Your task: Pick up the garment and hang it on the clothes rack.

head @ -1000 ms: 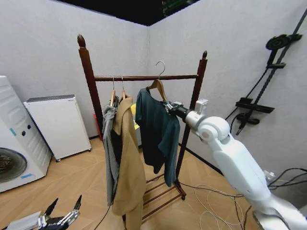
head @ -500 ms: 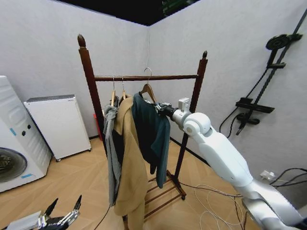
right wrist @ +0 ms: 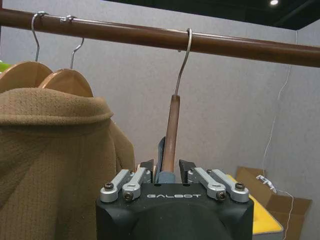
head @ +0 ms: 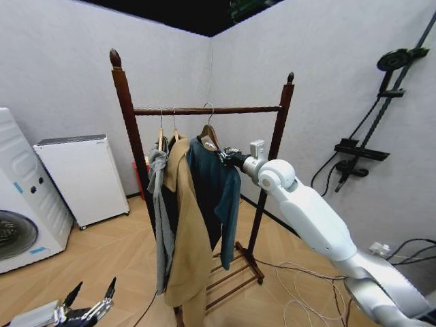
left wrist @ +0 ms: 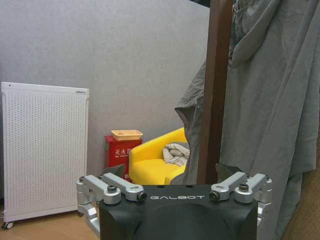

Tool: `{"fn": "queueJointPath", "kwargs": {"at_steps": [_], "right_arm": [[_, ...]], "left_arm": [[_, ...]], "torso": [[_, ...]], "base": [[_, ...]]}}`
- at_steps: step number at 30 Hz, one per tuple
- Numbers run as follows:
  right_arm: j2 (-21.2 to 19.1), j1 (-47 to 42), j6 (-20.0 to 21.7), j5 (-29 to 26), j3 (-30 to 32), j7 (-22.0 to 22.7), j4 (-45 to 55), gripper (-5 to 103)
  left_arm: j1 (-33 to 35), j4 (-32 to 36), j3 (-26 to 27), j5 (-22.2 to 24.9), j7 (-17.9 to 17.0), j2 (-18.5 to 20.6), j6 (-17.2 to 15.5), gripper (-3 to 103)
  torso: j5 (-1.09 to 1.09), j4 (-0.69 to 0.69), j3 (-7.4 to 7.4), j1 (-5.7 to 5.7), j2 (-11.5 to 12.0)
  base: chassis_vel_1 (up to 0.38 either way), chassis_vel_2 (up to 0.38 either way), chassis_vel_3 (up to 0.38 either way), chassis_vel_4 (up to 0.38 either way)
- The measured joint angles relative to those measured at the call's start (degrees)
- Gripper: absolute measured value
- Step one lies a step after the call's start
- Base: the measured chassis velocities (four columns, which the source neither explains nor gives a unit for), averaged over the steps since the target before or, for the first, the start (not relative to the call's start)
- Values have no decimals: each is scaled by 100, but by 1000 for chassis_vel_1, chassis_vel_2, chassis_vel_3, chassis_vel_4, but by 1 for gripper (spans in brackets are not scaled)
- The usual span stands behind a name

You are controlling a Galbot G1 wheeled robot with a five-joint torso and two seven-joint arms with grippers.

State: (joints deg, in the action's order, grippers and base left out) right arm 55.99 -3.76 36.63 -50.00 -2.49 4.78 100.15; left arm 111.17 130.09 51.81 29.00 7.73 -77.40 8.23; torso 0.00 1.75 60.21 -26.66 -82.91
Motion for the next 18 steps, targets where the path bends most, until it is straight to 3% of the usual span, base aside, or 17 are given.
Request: {"fn": "queueJointPath", "kwargs": {"at_steps": [2,4,5,7,9,11,12,15,17,18], "right_arm": [[-14,16,0,-35,-1,11,12,37],[-20,22,0,-40,-2,15,13,37],[-38,35,2,-50,-15,29,36,48],[-65,38,3,-101,-17,95,133,59],[-75,34,3,-163,-12,158,194,59],[-116,-50,2,-405,115,374,421,71],[-116,-50,2,-405,115,374,421,71],[-326,-365,12,-746,589,538,877,86],[-409,-486,20,-826,771,558,1011,86],[-548,-711,39,-941,1051,589,1235,91]], "left_arm": [[0,0,0,0,0,0,-1,100],[0,0,0,0,0,0,0,100],[0,0,0,0,0,0,0,100],[0,0,0,0,0,0,0,100],[0,0,0,0,0,0,0,100],[0,0,0,0,0,0,0,100],[0,0,0,0,0,0,0,100],[0,0,0,0,0,0,0,100],[0,0,0,0,0,0,0,100],[0,0,0,0,0,0,0,100]], "torso": [[0,0,0,0,0],[0,0,0,0,0],[0,0,0,0,0],[0,0,0,0,0],[0,0,0,0,0],[-1,-1,0,0,0],[-1,-1,0,0,0],[0,0,0,0,0],[0,0,0,0,0],[0,0,0,0,0]], "base": [[0,0,0,0],[0,0,0,0],[0,0,0,0],[0,0,0,0],[0,0,0,0],[0,0,0,0],[0,0,0,0],[0,0,0,0],[0,0,0,0],[0,0,0,0]]}}
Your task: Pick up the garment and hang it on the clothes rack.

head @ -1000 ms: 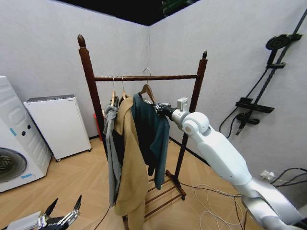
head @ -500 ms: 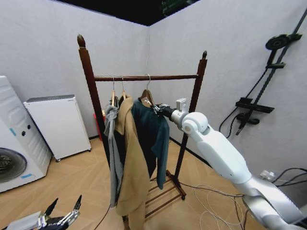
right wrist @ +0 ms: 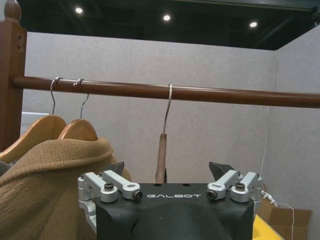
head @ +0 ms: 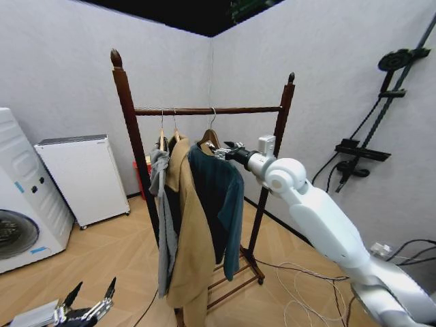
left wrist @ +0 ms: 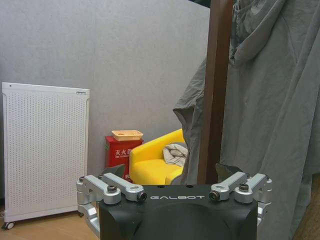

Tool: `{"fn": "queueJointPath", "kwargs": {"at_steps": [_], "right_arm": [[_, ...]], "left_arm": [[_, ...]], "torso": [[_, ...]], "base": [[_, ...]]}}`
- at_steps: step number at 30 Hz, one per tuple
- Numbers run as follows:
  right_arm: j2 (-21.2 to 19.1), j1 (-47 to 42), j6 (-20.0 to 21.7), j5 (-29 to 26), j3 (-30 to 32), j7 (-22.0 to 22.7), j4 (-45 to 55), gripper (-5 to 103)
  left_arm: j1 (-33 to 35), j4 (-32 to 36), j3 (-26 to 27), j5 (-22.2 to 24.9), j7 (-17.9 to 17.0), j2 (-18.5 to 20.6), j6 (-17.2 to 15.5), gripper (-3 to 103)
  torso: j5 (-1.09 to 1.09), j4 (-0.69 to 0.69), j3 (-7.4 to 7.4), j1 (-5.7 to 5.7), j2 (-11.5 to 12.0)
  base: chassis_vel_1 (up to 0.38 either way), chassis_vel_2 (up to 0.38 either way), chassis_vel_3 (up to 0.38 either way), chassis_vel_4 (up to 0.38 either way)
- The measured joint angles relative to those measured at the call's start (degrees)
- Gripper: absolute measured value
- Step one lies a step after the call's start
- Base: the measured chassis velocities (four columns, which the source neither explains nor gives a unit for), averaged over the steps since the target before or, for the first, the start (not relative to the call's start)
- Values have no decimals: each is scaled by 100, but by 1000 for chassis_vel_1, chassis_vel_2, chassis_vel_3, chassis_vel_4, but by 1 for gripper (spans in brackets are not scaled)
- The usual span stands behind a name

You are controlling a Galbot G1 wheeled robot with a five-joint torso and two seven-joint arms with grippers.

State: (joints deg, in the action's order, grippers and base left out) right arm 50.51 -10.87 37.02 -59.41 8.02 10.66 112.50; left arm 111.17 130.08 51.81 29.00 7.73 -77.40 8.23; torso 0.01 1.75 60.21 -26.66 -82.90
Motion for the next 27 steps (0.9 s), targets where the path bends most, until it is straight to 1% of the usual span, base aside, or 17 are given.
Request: {"fn": "queueJointPath", "kwargs": {"at_steps": [1,4,6,7,9,10,12,13,15,16,18,19,21,22,24,25,27], "right_arm": [[-110,-199,16,-65,220,15,176,96],[-215,-429,19,-113,422,19,351,99],[-382,-1496,95,-141,1011,240,982,100],[-382,-1496,95,-141,1011,240,982,100],[-243,-2560,137,-2,1752,600,1473,100],[-243,-2560,137,-2,1752,600,1473,100],[-133,-3626,139,349,2536,546,1855,100],[-133,-3626,139,349,2536,546,1855,100],[54,-4872,185,593,3579,312,2413,100],[54,-4872,185,593,3579,312,2413,100],[411,-5963,163,919,4279,81,2829,100],[604,-6310,29,1200,4406,-26,2882,100],[1053,-6788,-215,1774,4516,-234,2851,100],[1053,-6788,-215,1774,4516,-234,2851,100],[1588,-7172,-525,2413,4538,-538,2654,100],[1588,-7172,-525,2413,4538,-538,2654,100],[1990,-7367,-1243,3168,4526,-942,2223,100]], "left_arm": [[0,0,0,0,-1,0,0,100],[0,0,0,0,-1,0,0,100],[0,0,0,0,2,0,0,100],[0,0,0,0,2,0,0,100],[0,0,0,0,2,0,0,100],[0,0,0,0,2,0,0,100],[0,0,0,0,-2,0,0,100],[0,0,0,0,-2,0,0,100],[0,0,0,0,0,0,0,100],[0,0,0,0,0,0,0,100],[0,0,0,0,2,0,0,100],[0,0,0,0,0,0,0,100],[0,0,-1,0,1,0,0,100],[0,0,-1,0,1,0,0,100],[0,0,0,0,-1,0,0,100],[0,0,0,0,-1,0,0,100],[0,0,0,0,1,0,0,100]], "torso": [[0,0,0,0,0],[-1,0,0,0,0],[3,2,0,0,0],[3,2,0,0,0],[-1,-2,-1,0,0],[-1,-2,-1,0,0],[2,-2,0,0,1],[2,-2,0,0,1],[-1,2,-1,0,0],[-1,2,-1,0,0],[-1,4,-1,1,-1],[-1,2,-1,1,-1],[-2,1,-1,2,-1],[-2,1,-1,2,-1],[0,1,-1,1,0],[0,1,-1,1,0],[0,1,0,0,1]], "base": [[0,0,0,0],[0,0,0,0],[0,0,0,0],[0,0,0,0],[0,0,0,0],[0,0,0,0],[0,0,0,0],[0,0,0,0],[0,0,0,0],[0,0,0,0],[0,0,0,0],[0,0,0,0],[0,0,0,0],[0,0,0,0],[0,0,0,0],[0,0,0,0],[0,0,0,0]]}}
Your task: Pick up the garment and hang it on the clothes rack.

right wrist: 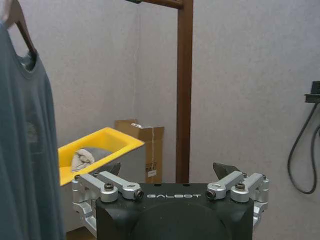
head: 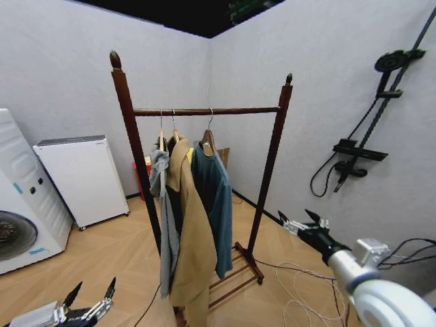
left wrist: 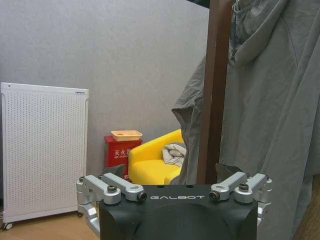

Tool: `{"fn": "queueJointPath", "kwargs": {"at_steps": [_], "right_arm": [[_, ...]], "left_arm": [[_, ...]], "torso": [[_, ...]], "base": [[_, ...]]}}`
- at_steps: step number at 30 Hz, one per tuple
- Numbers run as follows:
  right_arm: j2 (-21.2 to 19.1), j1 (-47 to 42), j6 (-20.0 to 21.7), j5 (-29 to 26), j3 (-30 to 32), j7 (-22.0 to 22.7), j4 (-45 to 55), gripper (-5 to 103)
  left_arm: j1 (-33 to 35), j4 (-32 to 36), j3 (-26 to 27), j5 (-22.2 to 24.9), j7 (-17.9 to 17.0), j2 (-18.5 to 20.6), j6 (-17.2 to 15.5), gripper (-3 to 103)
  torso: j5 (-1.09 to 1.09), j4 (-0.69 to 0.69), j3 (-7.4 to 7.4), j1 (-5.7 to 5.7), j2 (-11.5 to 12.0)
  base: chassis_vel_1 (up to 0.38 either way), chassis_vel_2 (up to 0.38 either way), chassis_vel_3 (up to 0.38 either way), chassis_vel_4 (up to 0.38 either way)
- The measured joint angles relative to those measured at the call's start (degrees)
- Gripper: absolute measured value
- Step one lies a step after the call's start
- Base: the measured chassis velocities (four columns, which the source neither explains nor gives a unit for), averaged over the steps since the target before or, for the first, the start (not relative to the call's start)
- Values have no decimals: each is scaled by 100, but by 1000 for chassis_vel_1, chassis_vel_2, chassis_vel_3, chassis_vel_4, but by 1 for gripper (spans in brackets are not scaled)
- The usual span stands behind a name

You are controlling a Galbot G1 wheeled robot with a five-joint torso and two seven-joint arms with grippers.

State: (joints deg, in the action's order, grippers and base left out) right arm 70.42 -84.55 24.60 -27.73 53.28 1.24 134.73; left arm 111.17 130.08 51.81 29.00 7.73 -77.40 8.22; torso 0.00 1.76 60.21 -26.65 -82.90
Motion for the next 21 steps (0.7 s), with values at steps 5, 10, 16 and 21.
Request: {"fn": "queueJointPath", "kwargs": {"at_steps": [5,10,16,21], "right_arm": [[250,23,-358,302,23,-142,-355,100],[358,-42,-636,676,88,-156,-445,100],[394,-215,-889,913,321,-194,-485,100],[398,-290,-1104,995,392,-178,-538,100]], "left_arm": [[0,0,0,0,0,0,0,100],[0,0,0,0,0,0,0,100],[0,0,0,0,0,0,0,100],[0,0,0,0,0,0,0,100]], "torso": [[-1,-1,0,-1,0],[-1,-1,1,-1,0],[-1,-1,0,-1,0],[0,-1,1,-1,0]], "base": [[0,0,0,0],[0,0,0,0],[0,0,0,0],[0,0,0,0]]}}
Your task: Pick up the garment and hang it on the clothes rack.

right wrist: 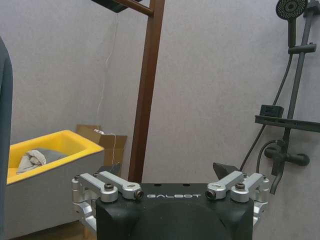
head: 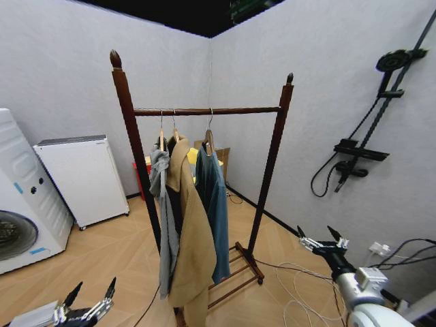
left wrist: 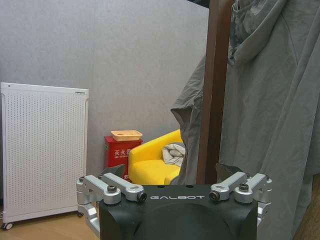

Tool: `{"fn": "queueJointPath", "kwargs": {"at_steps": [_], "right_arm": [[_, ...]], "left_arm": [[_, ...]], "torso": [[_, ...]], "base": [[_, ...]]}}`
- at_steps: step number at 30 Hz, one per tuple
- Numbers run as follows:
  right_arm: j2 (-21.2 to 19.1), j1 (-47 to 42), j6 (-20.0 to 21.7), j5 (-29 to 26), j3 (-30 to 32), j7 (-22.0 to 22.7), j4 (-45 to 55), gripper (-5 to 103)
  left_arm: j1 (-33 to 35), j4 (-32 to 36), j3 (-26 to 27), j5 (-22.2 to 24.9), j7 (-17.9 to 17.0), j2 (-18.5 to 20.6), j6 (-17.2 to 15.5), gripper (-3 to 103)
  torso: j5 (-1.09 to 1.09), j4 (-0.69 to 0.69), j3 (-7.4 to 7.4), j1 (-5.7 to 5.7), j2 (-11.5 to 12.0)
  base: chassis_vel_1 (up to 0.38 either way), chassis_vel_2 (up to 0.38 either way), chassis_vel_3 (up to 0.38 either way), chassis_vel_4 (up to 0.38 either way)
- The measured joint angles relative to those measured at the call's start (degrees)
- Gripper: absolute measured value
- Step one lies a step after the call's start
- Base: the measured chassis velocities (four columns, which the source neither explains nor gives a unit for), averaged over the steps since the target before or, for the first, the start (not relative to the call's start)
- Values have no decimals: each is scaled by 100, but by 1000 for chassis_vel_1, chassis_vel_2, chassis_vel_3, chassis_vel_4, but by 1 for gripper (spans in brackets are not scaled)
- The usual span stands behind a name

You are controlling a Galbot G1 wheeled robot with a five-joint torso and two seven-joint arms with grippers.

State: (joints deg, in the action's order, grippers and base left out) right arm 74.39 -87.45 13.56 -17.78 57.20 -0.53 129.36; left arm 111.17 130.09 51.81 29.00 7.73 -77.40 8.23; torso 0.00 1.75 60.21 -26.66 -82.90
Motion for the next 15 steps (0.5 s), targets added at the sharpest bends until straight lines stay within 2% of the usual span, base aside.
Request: {"fn": "queueJointPath", "kwargs": {"at_steps": [15], "right_arm": [[23,41,-81,10,-217,15,47,100]], "left_arm": [[0,0,0,0,0,0,0,100]], "torso": [[0,0,0,0,0]], "base": [[-25,-25,-22,-24]]}}
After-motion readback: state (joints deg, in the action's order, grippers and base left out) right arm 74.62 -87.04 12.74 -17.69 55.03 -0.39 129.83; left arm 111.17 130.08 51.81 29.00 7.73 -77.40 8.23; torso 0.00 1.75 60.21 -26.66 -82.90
